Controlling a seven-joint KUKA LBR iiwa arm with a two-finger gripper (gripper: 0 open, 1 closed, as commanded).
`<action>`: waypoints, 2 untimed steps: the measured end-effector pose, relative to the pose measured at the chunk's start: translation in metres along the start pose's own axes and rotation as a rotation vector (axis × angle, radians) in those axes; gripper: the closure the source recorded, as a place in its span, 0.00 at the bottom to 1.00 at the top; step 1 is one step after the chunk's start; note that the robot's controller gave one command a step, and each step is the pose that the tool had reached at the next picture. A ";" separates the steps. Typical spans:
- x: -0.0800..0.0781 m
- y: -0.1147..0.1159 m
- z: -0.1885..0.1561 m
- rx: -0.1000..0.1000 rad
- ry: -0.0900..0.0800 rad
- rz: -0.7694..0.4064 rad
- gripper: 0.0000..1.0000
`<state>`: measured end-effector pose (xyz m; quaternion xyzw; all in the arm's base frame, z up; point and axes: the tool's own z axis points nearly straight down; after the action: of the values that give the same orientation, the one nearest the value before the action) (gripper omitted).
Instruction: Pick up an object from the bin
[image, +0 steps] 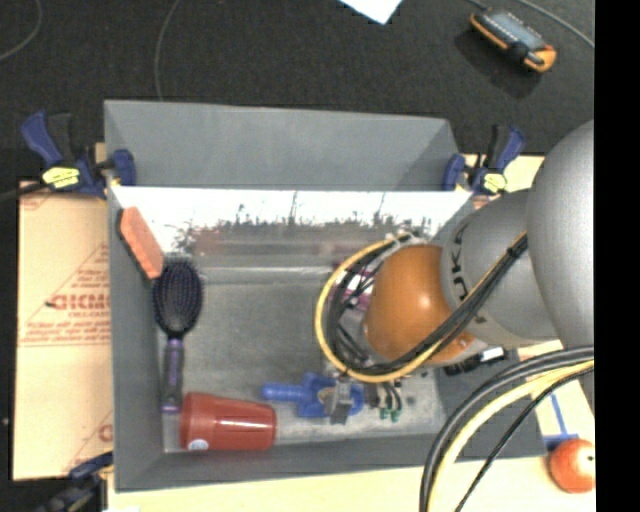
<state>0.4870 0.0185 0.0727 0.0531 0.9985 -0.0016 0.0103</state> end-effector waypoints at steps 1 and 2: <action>0.000 0.000 0.000 0.000 0.000 -0.001 1.00; 0.010 0.022 0.000 -0.001 -0.005 0.008 1.00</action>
Offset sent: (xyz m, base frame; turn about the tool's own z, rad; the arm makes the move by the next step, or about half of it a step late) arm -0.0091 0.0233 -0.0010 0.0087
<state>0.4797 0.0416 0.0726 0.0573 0.9983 -0.0011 0.0128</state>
